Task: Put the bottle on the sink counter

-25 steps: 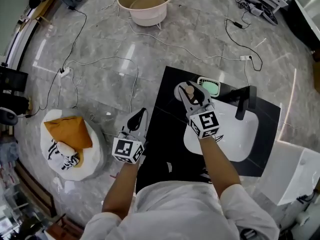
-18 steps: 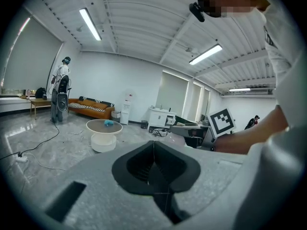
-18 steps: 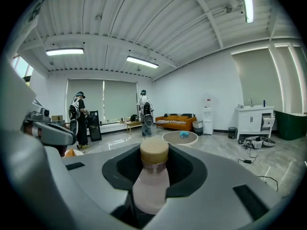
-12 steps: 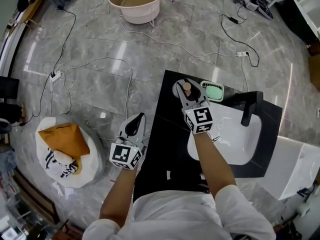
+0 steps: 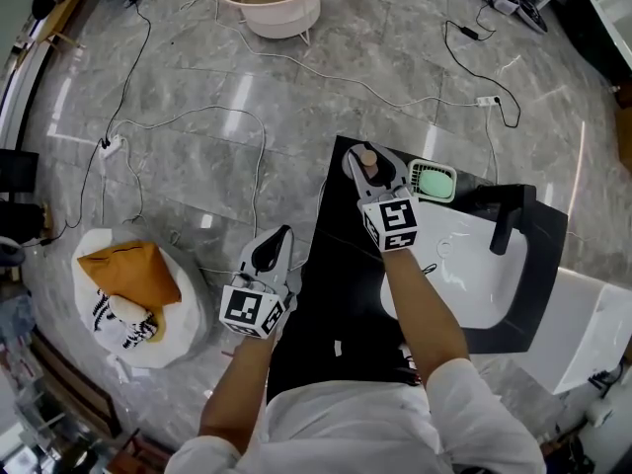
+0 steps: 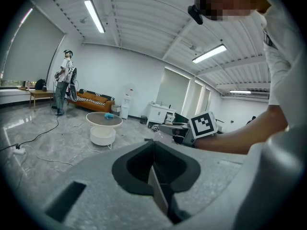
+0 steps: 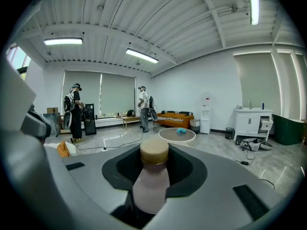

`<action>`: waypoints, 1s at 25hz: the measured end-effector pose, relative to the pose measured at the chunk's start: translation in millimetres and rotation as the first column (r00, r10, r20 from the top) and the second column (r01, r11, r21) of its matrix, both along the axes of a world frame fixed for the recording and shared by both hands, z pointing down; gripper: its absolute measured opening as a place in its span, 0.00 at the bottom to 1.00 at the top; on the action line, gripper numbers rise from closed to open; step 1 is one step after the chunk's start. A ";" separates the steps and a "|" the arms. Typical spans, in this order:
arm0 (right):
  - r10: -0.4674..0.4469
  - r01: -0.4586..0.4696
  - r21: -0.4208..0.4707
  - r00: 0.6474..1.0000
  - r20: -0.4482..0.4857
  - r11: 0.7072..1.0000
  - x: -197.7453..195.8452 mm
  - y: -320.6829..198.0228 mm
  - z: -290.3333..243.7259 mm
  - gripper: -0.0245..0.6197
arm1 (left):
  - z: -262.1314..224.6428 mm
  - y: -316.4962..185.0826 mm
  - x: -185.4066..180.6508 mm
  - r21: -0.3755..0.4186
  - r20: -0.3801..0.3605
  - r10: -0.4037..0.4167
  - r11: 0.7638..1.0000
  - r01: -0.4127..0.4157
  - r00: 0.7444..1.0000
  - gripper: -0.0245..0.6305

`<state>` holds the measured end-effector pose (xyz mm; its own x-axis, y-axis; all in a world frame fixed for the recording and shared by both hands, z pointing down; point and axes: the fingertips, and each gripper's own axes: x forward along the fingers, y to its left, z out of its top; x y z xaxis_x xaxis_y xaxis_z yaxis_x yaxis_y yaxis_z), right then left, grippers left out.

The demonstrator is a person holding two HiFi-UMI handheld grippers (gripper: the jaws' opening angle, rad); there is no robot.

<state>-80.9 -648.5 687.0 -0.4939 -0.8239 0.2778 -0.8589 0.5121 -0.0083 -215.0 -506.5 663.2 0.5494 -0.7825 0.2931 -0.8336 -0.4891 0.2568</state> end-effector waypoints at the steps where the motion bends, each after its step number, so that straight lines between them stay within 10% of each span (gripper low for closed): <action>1: -0.001 0.001 0.000 1.000 -0.003 1.000 -0.9 -1.7 1.6 0.23 | -0.3 0.0 1.1 0.002 0.001 0.006 1.000 -0.006 1.000 0.06; 25: 0.001 -0.002 -0.014 0.999 -0.051 1.000 -9.1 -6.6 15.9 0.23 | -2.0 22.7 13.8 -0.011 -0.028 0.064 0.998 -0.065 0.998 0.06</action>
